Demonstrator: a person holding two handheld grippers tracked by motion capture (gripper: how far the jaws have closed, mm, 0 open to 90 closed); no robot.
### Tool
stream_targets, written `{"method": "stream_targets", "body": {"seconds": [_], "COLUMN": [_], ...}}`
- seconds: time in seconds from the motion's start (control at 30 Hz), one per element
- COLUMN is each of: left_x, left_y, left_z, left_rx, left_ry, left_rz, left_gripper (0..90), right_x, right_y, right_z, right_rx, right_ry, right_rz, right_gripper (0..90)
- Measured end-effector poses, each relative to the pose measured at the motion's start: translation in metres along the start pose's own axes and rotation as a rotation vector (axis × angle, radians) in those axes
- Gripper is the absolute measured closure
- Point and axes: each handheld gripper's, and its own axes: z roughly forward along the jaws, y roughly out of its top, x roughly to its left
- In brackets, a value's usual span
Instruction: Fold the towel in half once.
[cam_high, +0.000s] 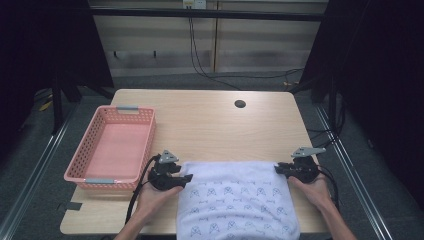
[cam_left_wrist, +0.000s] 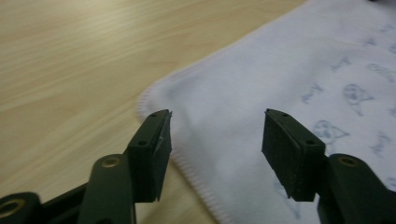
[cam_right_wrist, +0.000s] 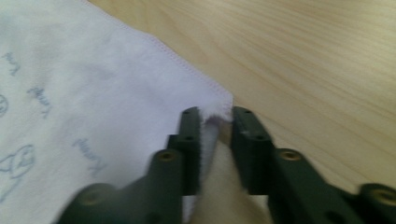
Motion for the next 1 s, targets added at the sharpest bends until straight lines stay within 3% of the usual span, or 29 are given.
{"method": "stream_targets", "body": {"seconds": [0.03,0.17,0.23,0.27,0.3,0.37,0.43,0.5,0.57,0.6,0.63,0.7,0.77,0.83,0.9,1.0], "left_x": [0.002,0.010,0.013,0.016,0.017,0.021,0.024,0.025,0.026,0.029,0.028,0.024,0.023,0.021,0.015,0.018], "left_y": [0.000,0.000,0.000,0.001,0.002,0.003,0.006,0.008,0.010,0.012,0.012,0.012,0.012,0.012,0.012,0.011], "left_z": [0.001,0.004,0.007,0.011,0.015,0.021,0.028,0.032,0.033,0.036,0.038,0.040,0.042,0.042,0.042,0.039], "left_rx": [0.006,-0.007,-0.016,-0.013,0.000,-0.013,0.009,0.008,0.008,-0.009,-0.006,-0.012,-0.008,-0.001,0.033,0.022], "left_ry": [0.003,-0.009,0.006,-0.011,0.000,-0.010,0.005,-0.009,-0.004,-0.023,-0.049,-0.022,-0.059,-0.068,-0.093,-0.112], "left_rz": [0.012,-0.022,-0.032,-0.043,-0.029,-0.045,-0.042,-0.039,-0.048,-0.080,-0.060,-0.026,-0.022,-0.007,0.037,0.011], "left_gripper": [41.9,40.1,39.9,38.9,38.9,38.9,38.9,38.6,41.6,42.1,45.8,52.2,56.8,70.2,80.9,86.1], "right_x": [0.000,-0.001,-0.006,-0.011,-0.012,-0.016,-0.017,-0.016,-0.016,-0.016,-0.016,-0.016,-0.016,-0.017,-0.015,-0.014], "right_y": [0.000,-0.001,-0.005,-0.009,-0.010,-0.013,-0.013,-0.012,-0.012,-0.011,-0.011,-0.011,-0.011,-0.010,-0.009,-0.007], "right_z": [0.000,-0.004,-0.008,-0.012,-0.014,-0.016,-0.016,-0.015,-0.014,-0.013,-0.013,-0.012,-0.012,-0.011,-0.012,-0.015], "right_rx": [0.001,0.017,0.011,0.008,0.009,0.002,0.001,0.000,-0.001,-0.002,-0.004,-0.004,-0.001,-0.006,-0.017,-0.041], "right_ry": [0.008,0.005,0.001,-0.001,-0.003,0.001,0.001,0.005,0.005,0.011,0.013,0.017,0.027,0.036,0.051,0.074], "right_rz": [0.004,0.010,0.031,0.044,0.049,0.060,0.062,0.056,0.055,0.058,0.056,0.061,0.074,0.076,0.074,0.095], "right_gripper": [86.6,88.1,88.1,88.1,88.1,88.1,88.1,88.1,88.0,88.0,88.0,88.0,88.0,88.0,88.0,88.0]}}
